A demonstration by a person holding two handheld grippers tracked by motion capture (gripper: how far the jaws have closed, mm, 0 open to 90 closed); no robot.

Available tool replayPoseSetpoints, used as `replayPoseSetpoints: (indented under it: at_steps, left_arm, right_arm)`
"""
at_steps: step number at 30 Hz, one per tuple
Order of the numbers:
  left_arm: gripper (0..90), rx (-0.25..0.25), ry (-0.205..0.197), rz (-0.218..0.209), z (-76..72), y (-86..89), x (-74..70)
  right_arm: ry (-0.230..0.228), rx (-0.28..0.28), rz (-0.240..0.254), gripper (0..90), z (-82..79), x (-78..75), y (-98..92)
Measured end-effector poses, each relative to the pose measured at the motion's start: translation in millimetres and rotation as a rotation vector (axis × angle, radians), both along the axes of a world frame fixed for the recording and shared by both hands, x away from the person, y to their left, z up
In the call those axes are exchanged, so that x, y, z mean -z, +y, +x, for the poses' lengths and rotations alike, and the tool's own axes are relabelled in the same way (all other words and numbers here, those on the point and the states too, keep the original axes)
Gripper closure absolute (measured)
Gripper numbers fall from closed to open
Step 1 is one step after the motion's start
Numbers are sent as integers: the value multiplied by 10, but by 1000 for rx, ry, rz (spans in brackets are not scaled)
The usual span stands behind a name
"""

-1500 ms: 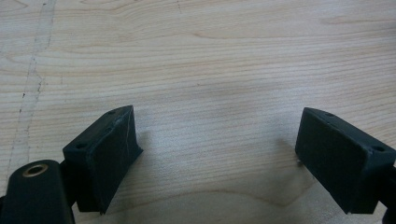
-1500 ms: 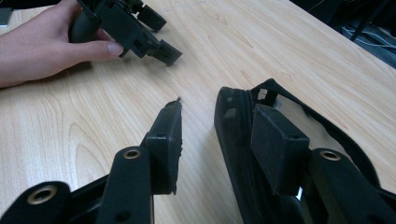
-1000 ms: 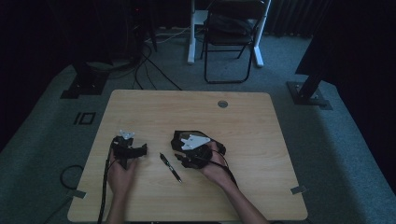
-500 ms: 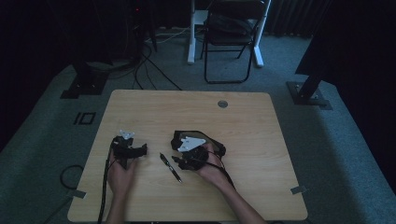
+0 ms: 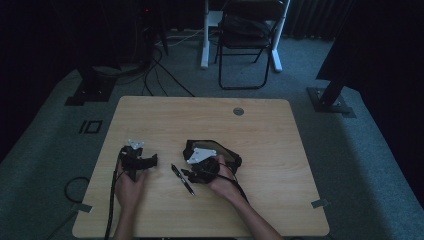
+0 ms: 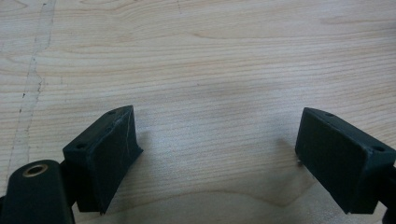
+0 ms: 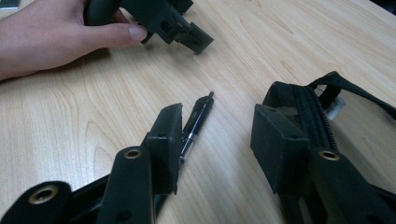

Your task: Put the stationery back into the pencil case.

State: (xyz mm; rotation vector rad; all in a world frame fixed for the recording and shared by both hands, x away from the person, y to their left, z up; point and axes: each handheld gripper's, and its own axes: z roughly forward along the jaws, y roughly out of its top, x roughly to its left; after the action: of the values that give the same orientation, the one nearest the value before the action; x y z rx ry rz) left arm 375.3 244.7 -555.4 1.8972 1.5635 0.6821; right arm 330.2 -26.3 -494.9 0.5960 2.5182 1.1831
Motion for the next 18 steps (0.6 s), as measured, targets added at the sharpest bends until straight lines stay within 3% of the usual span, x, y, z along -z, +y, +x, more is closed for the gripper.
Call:
replayPoseSetpoints:
  at_steps: [18]
  left_arm:
    - [131, 1, 0, 0, 0, 1, 0]
  right_arm:
    - [26, -1, -17, 566, 11, 122, 80]
